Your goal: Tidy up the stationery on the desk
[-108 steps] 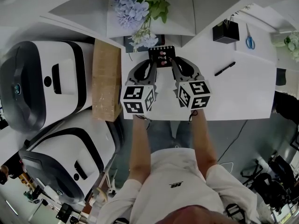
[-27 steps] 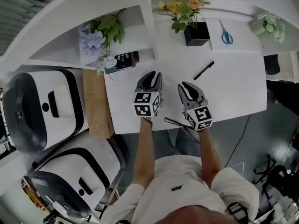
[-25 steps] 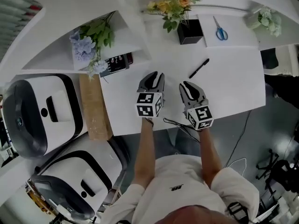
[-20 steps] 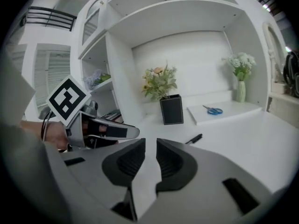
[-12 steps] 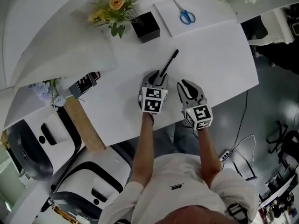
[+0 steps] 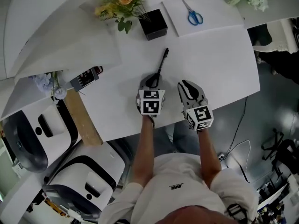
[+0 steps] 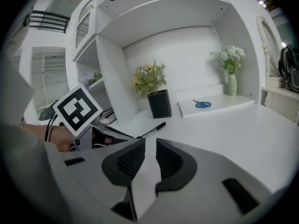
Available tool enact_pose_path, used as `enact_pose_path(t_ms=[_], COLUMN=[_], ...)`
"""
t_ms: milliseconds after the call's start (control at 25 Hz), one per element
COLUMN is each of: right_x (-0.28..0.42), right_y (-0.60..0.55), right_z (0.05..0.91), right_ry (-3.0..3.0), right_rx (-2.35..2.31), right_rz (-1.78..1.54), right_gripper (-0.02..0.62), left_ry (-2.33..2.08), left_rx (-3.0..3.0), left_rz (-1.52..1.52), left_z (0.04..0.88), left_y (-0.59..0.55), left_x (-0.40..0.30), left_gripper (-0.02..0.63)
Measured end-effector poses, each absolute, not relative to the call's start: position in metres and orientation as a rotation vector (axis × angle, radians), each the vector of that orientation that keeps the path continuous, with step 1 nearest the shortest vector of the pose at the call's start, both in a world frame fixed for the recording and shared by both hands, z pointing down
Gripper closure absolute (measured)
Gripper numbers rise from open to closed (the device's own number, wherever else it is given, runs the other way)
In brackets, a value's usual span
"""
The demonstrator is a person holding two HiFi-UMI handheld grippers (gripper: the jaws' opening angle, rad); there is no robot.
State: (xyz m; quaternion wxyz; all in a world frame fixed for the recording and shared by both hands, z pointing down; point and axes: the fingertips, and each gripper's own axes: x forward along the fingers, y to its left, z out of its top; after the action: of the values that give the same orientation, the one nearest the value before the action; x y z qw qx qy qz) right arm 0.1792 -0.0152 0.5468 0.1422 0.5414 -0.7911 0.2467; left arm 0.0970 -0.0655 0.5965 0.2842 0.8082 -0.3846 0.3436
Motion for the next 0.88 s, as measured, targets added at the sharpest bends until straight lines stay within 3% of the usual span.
enact_pose_path(t_ms=[560,880], right_x=[0.037,-0.011], right_y=[-0.029,-0.029], right_z=[0.543,0.541], right_ry=[-2.445,-2.476], right_rx=[1.19,1.072], right_rz=[0.665,0.649], right_gripper=[0.538,0.538], left_ry=[-1.29,-1.416], left_rx=[1.941,1.83], left_rz=[0.681,0.613], left_z=[0.574,0.578], left_y=[-0.024,-0.028], left_x=[-0.05,-0.103], left_gripper=[0.606,0.606])
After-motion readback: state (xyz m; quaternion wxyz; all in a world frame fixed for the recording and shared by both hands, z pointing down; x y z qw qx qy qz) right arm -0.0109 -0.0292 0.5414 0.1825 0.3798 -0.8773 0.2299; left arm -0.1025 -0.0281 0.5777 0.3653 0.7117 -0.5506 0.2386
